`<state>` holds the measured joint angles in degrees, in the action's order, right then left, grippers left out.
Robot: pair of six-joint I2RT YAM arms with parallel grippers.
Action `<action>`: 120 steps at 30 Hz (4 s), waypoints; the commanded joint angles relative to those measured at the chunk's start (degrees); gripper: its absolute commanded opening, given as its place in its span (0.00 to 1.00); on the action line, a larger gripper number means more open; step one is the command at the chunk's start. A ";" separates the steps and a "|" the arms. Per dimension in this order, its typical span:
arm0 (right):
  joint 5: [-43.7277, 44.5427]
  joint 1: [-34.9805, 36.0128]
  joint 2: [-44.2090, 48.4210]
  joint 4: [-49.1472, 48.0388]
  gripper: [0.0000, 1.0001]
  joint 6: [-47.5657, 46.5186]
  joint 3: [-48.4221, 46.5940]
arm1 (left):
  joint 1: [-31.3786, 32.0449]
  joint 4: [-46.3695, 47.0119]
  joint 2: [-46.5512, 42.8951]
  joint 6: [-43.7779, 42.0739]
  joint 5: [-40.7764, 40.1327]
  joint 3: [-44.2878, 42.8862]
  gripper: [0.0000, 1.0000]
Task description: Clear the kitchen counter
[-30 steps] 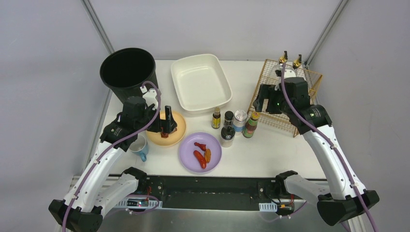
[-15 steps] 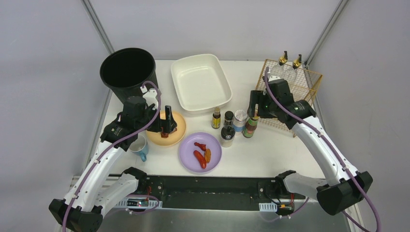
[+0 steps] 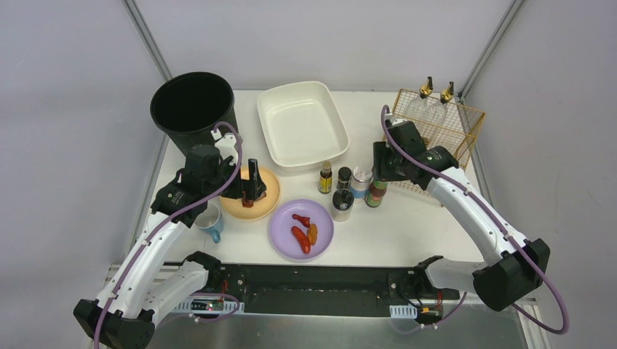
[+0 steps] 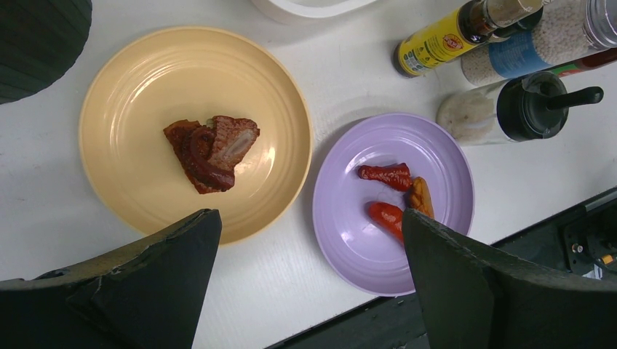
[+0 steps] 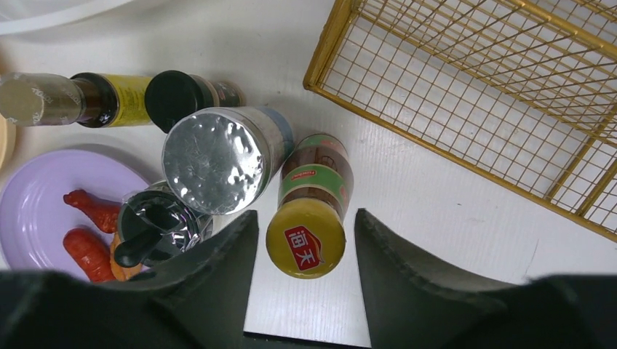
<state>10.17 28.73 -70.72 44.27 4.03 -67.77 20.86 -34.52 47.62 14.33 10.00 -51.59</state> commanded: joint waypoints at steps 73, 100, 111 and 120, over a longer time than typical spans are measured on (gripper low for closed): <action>3.05 -16.17 -21.09 1.72 0.00 -1.61 -49.60 | -0.89 1.27 0.57 -0.69 0.02 -0.50 1.00; 1.92 -16.39 -26.09 -3.33 0.00 0.57 -34.48 | -0.93 1.21 0.68 -0.70 0.30 -0.40 1.00; 2.04 -16.38 -24.82 -2.80 0.44 -0.05 -33.42 | -0.95 1.21 0.32 -0.70 0.14 -0.15 1.00; 1.50 -16.32 -20.83 -0.83 0.65 -0.68 -33.78 | -1.00 1.21 0.66 -0.67 0.17 -0.25 1.00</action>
<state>11.70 12.51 -96.68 44.29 3.79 -100.57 20.51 -34.54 48.73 14.28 10.00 -51.59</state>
